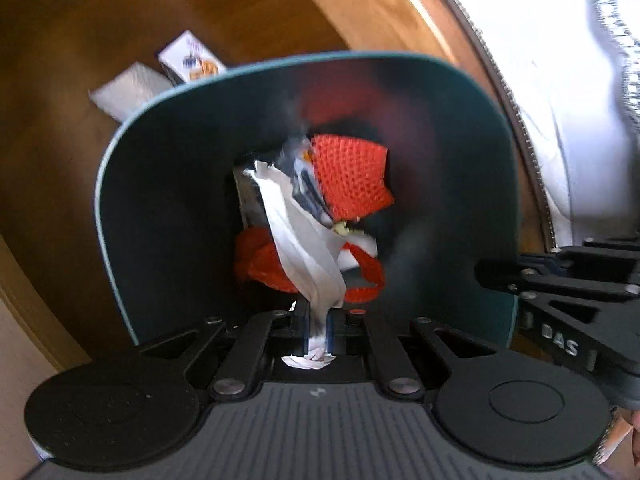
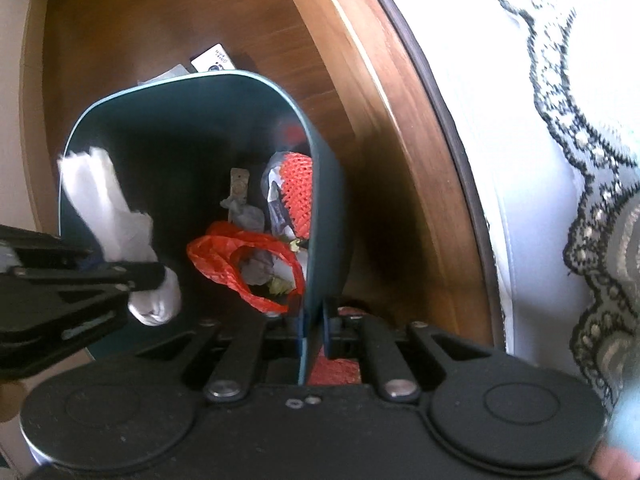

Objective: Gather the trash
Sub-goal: 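Carry the white tissue into the bin and open the left tool, then reach the left tool to the silver bubble wrap and grasp it, then carry the bubble wrap into the bin and open the left tool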

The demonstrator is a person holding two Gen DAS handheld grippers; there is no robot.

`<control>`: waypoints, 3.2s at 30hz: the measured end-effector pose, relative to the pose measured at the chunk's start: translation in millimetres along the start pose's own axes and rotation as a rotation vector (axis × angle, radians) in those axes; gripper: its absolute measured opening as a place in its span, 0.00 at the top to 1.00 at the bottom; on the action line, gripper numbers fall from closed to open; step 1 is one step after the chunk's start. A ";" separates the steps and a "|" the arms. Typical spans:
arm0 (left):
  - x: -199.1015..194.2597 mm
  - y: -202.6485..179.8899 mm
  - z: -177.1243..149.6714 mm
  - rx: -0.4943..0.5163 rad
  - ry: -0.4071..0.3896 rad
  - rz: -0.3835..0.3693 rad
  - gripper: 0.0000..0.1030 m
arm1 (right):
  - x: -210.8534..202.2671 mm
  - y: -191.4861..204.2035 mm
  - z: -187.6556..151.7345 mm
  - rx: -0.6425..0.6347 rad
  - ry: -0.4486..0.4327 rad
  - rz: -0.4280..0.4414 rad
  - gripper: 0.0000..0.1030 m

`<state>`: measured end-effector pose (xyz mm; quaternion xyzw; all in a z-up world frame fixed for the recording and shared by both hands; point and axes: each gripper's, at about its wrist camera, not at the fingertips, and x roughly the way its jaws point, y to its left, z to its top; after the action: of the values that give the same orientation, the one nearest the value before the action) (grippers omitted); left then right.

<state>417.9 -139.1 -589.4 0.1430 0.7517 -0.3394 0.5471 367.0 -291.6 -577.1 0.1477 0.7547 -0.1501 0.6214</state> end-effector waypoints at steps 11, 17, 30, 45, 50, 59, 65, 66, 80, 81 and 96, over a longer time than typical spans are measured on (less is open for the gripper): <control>3.8 -5.3 6.0 -0.072 0.065 0.057 0.42 | 4.1 1.3 -1.3 -0.060 0.054 0.064 0.91; -21.5 -3.4 11.8 -0.139 0.021 0.081 0.39 | 11.7 -1.4 3.1 -0.082 0.071 0.081 0.91; -123.8 28.6 42.5 -0.274 -0.237 0.142 0.29 | 9.8 5.8 3.3 -0.154 0.068 0.084 0.90; 30.4 185.3 165.3 -0.437 -0.205 0.140 0.27 | 15.5 10.7 0.0 -0.109 0.114 0.098 0.89; 106.4 224.1 178.3 -0.512 -0.136 0.101 0.27 | 27.2 11.5 3.8 -0.119 0.158 0.072 0.89; 164.3 231.0 172.4 -0.489 -0.099 0.131 0.49 | 34.0 19.5 14.4 -0.091 0.231 0.084 0.90; 169.4 220.8 172.3 -0.477 -0.099 0.165 0.91 | 32.7 19.9 15.7 -0.097 0.220 0.083 0.90; 168.4 219.3 171.6 -0.475 -0.100 0.184 0.92 | 33.2 19.5 15.0 -0.097 0.218 0.081 0.90; 81.5 193.8 132.8 -0.457 -0.160 0.260 0.99 | 35.5 15.9 5.7 -0.085 0.141 -0.010 0.92; 68.7 192.2 128.1 -0.460 -0.165 0.258 0.99 | 35.4 16.7 4.0 -0.082 0.139 -0.017 0.92; -129.6 104.6 41.2 -0.251 -0.261 0.169 0.99 | 23.7 20.0 2.5 -0.069 0.106 -0.006 0.95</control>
<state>555.8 -70.1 -514.3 0.0911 0.6960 -0.2117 0.6801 373.1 -273.5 -601.7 0.1315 0.7917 -0.1179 0.5848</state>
